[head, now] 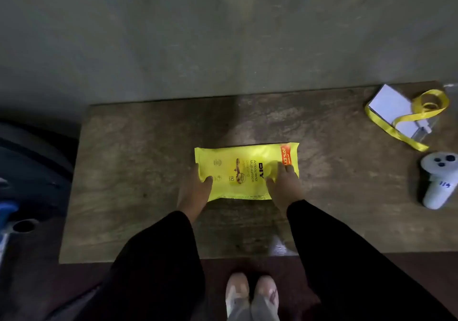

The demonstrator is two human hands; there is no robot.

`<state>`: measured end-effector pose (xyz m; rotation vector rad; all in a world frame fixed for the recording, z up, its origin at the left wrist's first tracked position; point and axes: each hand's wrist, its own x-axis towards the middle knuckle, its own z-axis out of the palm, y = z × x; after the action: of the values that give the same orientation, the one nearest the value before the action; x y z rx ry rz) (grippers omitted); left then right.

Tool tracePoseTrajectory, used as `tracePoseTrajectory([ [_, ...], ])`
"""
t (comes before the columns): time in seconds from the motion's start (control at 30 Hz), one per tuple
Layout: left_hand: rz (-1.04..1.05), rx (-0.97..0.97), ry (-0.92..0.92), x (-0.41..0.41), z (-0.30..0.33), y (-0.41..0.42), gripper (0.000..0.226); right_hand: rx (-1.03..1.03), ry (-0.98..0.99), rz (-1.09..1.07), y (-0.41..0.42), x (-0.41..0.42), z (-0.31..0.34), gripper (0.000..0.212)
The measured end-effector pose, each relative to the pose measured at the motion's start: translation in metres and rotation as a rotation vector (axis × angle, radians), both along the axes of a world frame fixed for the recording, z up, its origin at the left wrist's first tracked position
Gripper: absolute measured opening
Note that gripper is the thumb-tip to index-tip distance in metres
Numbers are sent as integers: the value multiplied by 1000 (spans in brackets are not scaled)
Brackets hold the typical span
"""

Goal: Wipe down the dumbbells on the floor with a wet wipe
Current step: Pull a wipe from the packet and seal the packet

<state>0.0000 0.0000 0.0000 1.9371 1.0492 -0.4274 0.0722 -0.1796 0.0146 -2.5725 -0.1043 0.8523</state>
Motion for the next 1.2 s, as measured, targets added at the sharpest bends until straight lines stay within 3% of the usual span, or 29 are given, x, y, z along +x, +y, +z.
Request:
tracePoseTrajectory([
  [0.13,127,-60,10,0,-9,-2,51,27,-53,-156,11,3,-9,41],
  [0.33,80,18,14,-5,-6,-9,53,46,-79,-219,17,7,-20,26],
  [0.47,112,-3,-22,-7,-4,-10,54,175,-150,-342,17,-1,-15,20],
  [0.63,146,-15,-20,-3,2,-13,73,407,-339,-267,28,-24,1,7],
  [0.7,160,37,-114,-1,12,-19,76,498,-339,-227,38,-29,6,7],
  [0.83,147,16,-339,4,29,-31,55,565,-244,-56,56,-44,11,17],
  [0.93,155,11,-360,6,32,-35,28,567,-128,20,57,-54,9,27],
  [1.03,195,67,-315,7,25,-30,15,580,-102,56,48,-56,2,28],
  [1.2,259,84,-287,9,21,-22,17,357,-389,130,34,-34,-16,27],
])
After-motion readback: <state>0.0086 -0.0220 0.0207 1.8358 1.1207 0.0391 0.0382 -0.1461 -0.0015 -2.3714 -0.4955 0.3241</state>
